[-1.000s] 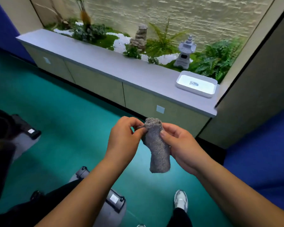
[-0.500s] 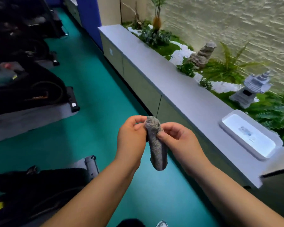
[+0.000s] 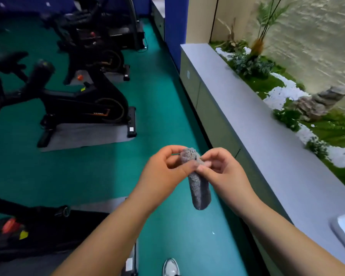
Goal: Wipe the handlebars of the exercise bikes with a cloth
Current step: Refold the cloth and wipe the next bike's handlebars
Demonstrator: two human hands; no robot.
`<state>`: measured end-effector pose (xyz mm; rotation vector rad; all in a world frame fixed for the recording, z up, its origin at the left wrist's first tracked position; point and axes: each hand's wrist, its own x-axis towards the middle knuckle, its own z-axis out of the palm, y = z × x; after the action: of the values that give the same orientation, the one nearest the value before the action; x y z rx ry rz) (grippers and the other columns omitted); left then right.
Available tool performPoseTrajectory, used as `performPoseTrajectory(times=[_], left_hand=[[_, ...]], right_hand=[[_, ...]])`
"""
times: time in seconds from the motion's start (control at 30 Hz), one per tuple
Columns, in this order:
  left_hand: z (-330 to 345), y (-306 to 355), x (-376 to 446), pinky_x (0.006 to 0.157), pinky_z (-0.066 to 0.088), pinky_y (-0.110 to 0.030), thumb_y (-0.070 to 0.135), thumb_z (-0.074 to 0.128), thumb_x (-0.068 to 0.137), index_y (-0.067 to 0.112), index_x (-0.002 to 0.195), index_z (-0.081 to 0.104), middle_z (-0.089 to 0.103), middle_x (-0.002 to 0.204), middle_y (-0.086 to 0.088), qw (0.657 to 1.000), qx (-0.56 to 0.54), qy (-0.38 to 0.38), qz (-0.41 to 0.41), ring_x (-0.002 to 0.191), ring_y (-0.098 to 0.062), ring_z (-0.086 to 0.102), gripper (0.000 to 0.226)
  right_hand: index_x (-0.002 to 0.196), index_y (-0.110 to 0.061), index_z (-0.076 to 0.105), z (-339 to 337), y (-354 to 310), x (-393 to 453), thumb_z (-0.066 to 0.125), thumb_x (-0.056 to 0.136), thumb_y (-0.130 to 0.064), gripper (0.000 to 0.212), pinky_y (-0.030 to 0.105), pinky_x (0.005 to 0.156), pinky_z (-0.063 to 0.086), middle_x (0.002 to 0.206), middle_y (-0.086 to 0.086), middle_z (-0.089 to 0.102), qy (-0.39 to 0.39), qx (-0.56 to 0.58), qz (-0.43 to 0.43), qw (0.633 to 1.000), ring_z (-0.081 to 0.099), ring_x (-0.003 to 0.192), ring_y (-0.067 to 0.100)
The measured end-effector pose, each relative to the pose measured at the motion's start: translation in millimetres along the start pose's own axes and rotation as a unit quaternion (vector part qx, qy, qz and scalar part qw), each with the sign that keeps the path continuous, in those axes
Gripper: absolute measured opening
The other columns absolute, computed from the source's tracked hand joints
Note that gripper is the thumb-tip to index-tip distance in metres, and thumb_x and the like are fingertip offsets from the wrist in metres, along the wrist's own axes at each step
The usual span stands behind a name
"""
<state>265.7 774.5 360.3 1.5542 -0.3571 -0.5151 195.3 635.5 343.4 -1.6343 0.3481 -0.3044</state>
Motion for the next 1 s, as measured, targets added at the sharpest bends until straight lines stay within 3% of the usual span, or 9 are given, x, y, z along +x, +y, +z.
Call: performPoseTrajectory(times=[0.13, 0.27, 0.37, 0.47, 0.57, 0.67, 0.8, 0.87, 1.0], left_hand=[[-14.4, 7.8, 39.2, 0.072, 0.052, -0.018, -0.002, 0.074, 0.076, 0.016, 0.093, 0.066, 0.073, 0.085, 0.000, 0.999, 0.032, 0.032, 0.012, 0.075, -0.006, 0.065, 0.026], [-35.1, 12.2, 71.7, 0.075, 0.052, -0.023, -0.003, 0.071, 0.079, 0.013, 0.090, 0.065, 0.073, 0.082, 0.001, 0.999, -0.005, 0.051, -0.003, 0.076, -0.009, 0.064, 0.020], [-49.5, 12.4, 93.1, 0.077, 0.053, -0.026, -0.001, 0.074, 0.076, 0.013, 0.087, 0.066, 0.074, 0.082, 0.000, 0.993, 0.001, 0.117, -0.005, 0.075, -0.009, 0.065, 0.020], [-62.6, 11.7, 118.9, 0.071, 0.052, -0.021, 0.005, 0.077, 0.075, 0.015, 0.084, 0.066, 0.073, 0.079, 0.001, 0.979, 0.041, 0.199, -0.013, 0.070, -0.004, 0.064, 0.018], [-74.6, 13.4, 149.5, 0.063, 0.048, -0.013, 0.014, 0.080, 0.074, 0.023, 0.080, 0.066, 0.069, 0.072, 0.012, 0.957, 0.135, 0.255, -0.016, 0.061, 0.004, 0.059, 0.018], [-84.6, 10.6, 185.1, 0.074, 0.050, -0.017, 0.027, 0.076, 0.079, 0.029, 0.092, 0.066, 0.068, 0.086, 0.018, 0.923, 0.242, 0.298, -0.023, 0.075, 0.001, 0.062, 0.016], [-95.9, 5.2, 218.6, 0.091, 0.047, -0.031, 0.041, 0.060, 0.089, 0.030, 0.119, 0.060, 0.065, 0.113, 0.012, 0.846, 0.421, 0.316, -0.083, 0.105, -0.009, 0.057, 0.031], [-96.6, 7.5, 238.9, 0.094, 0.044, -0.033, 0.043, 0.054, 0.092, 0.029, 0.125, 0.057, 0.063, 0.121, 0.007, 0.809, 0.484, 0.315, -0.106, 0.115, -0.016, 0.052, 0.036], [-105.8, 6.0, 264.7, 0.096, 0.038, -0.030, 0.043, 0.047, 0.095, 0.029, 0.131, 0.053, 0.058, 0.129, 0.008, 0.759, 0.544, 0.321, -0.156, 0.122, -0.016, 0.045, 0.038]], right_hand=[[0.111, -0.020, 0.057, 3.2, -2.2, 51.4, 0.077, 0.076, -0.006, 0.043, 0.034, 0.074, 0.051, 0.068, -0.003, 0.062, -0.072, -0.017, 0.022, 0.997, 0.059, 0.071, 0.015], [0.088, -0.019, 0.071, 14.5, -2.7, 92.2, 0.069, 0.084, -0.023, 0.006, 0.024, 0.065, 0.046, 0.074, -0.005, 0.064, -0.162, -0.018, 0.019, 0.986, 0.056, 0.071, 0.009], [0.073, -0.021, 0.067, 31.9, -1.2, 127.1, 0.065, 0.084, -0.024, 0.011, 0.029, 0.070, 0.044, 0.072, -0.004, 0.062, -0.170, -0.026, -0.010, 0.985, 0.054, 0.071, 0.009], [0.084, -0.018, 0.072, 47.6, 4.9, 170.4, 0.067, 0.088, -0.013, 0.008, 0.038, 0.081, 0.049, 0.084, -0.001, 0.072, -0.185, -0.036, -0.018, 0.982, 0.063, 0.081, 0.013], [0.096, -0.023, 0.075, 57.0, 15.4, 220.4, 0.068, 0.086, -0.014, 0.015, 0.040, 0.092, 0.050, 0.097, -0.003, 0.073, -0.211, -0.077, -0.038, 0.974, 0.066, 0.095, 0.014], [0.105, -0.027, 0.073, 57.0, 23.4, 279.7, 0.066, 0.088, -0.014, 0.023, 0.036, 0.100, 0.047, 0.107, -0.007, 0.071, -0.242, -0.085, -0.042, 0.965, 0.064, 0.104, 0.009], [0.093, -0.044, 0.069, 52.0, 22.2, 344.4, 0.063, 0.090, -0.019, 0.026, 0.023, 0.092, 0.045, 0.103, -0.009, 0.070, -0.238, -0.113, -0.069, 0.962, 0.063, 0.099, 0.005], [0.095, -0.043, 0.069, 52.1, 23.8, 381.4, 0.060, 0.092, -0.023, 0.022, 0.018, 0.084, 0.044, 0.102, -0.007, 0.070, -0.243, -0.123, -0.064, 0.960, 0.063, 0.095, 0.004], [0.104, -0.035, 0.071, 70.9, 30.1, 441.9, 0.058, 0.091, -0.035, 0.018, 0.023, 0.077, 0.040, 0.088, -0.006, 0.066, -0.279, -0.174, -0.081, 0.941, 0.060, 0.079, 0.009]])
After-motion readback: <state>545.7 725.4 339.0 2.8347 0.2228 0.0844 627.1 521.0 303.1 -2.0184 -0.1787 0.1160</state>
